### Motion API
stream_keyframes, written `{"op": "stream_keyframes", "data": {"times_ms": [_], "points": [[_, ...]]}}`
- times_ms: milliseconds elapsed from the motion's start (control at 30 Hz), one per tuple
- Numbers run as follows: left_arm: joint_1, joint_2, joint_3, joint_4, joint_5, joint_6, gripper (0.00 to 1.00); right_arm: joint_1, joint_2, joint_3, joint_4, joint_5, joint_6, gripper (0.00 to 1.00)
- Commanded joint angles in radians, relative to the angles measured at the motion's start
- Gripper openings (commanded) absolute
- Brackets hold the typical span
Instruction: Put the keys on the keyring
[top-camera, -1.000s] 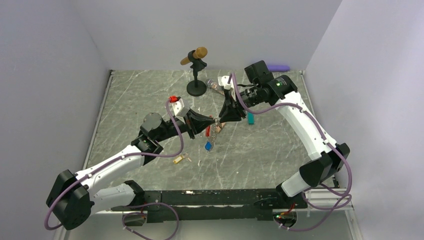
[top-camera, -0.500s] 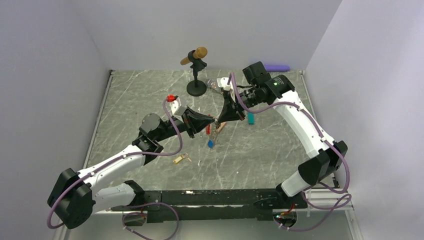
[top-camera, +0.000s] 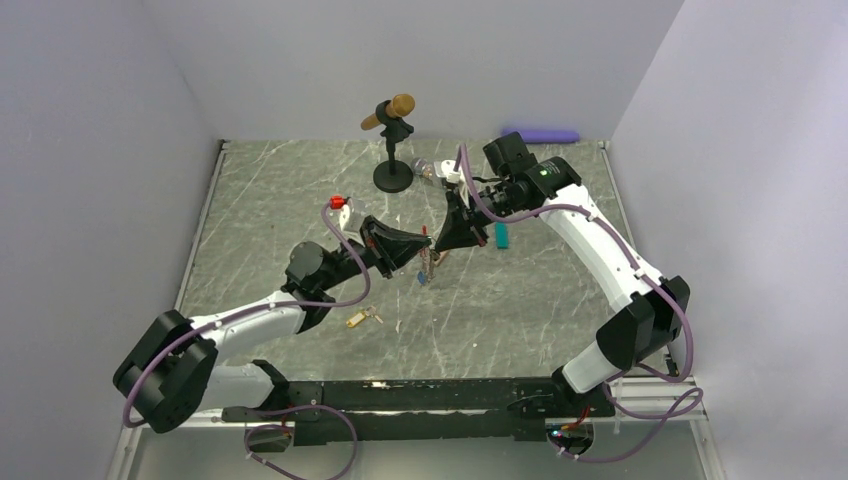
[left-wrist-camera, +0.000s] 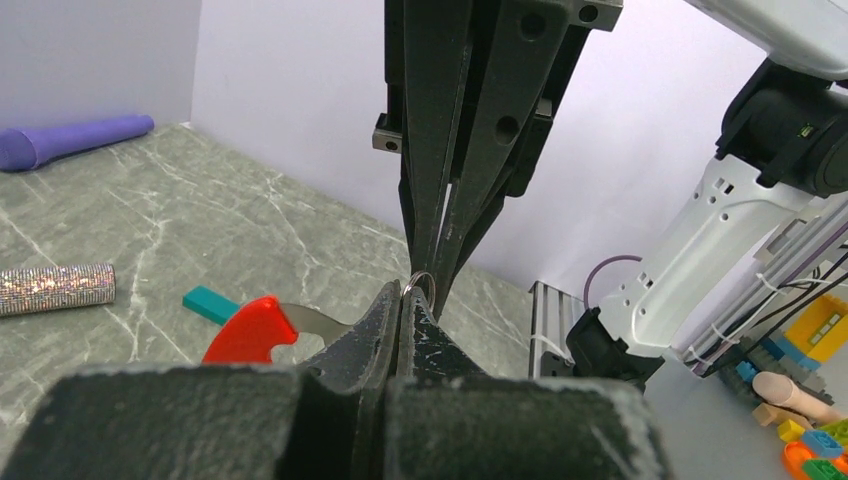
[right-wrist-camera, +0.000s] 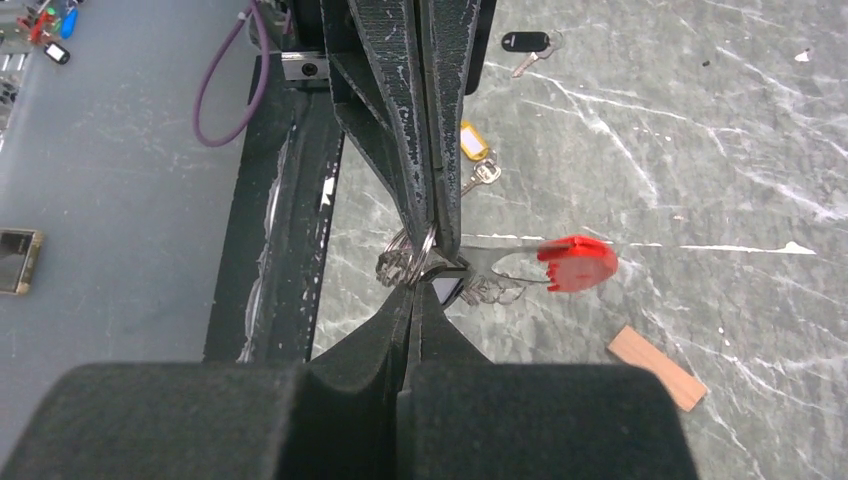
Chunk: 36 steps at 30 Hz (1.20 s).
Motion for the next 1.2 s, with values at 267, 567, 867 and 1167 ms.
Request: {"op": "stream_keyframes", "data": {"times_ms": [267,567,867,1167], "points": [[0.015,0.058,0.075,0.209,0.099,-0.055,0.00,-0.013,-0.033,-0.014,0.041,-0.033,0.034,0.14],[0.018,0.062,0.077,0.176,0.097,-0.052,0.00,-0.037,-0.071,-0.001,0.034,-0.103,0.006,0.21],[0.018,0.054,0.073,0.155,0.072,-0.047,0.00,-0.036,-0.055,0.005,0.033,-0.145,0.006,0.23],[0.018,0.065,0.086,0.150,0.084,-0.050,0.00,-0.037,-0.032,0.016,0.043,-0.144,0.025,0.03]]}}
